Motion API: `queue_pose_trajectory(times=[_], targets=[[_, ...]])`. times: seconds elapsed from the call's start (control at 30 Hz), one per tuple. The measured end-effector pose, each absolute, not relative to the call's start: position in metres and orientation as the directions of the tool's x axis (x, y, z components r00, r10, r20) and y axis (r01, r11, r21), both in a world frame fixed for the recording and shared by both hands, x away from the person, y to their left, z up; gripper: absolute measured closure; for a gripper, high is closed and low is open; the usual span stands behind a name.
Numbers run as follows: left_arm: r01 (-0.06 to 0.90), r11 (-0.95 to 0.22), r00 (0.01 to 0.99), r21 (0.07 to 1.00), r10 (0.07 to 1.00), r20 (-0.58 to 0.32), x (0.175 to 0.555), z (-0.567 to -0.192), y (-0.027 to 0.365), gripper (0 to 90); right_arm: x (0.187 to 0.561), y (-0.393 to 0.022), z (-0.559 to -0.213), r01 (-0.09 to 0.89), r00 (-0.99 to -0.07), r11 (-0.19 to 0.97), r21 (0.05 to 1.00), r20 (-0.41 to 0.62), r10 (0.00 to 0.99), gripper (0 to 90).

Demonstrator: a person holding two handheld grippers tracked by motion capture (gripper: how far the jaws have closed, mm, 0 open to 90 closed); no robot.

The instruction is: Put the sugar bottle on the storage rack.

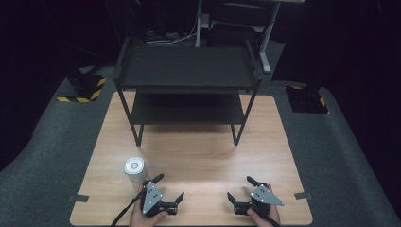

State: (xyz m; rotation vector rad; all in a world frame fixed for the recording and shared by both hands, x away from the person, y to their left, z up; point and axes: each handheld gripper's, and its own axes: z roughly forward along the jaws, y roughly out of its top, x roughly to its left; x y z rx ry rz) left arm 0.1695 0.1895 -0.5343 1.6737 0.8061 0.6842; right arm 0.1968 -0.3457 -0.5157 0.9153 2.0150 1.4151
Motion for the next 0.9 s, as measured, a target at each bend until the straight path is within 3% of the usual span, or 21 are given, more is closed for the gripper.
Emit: queue_pose_trajectory(times=[0.47,0.9], targets=[[0.108,-0.108,0.590,0.988,0.807,0.024,0.160,-0.515,0.194,0.5,0.199,-0.347,-0.515,0.245,-0.649,0.227,0.943,-0.014,0.760,0.3],[0.036,-0.057,0.514,0.998,0.857,0.030,0.146,-0.485,0.212,0.5,0.199,-0.347,-0.514,0.245,-0.650,0.230,0.942,-0.017,0.760,0.4]])
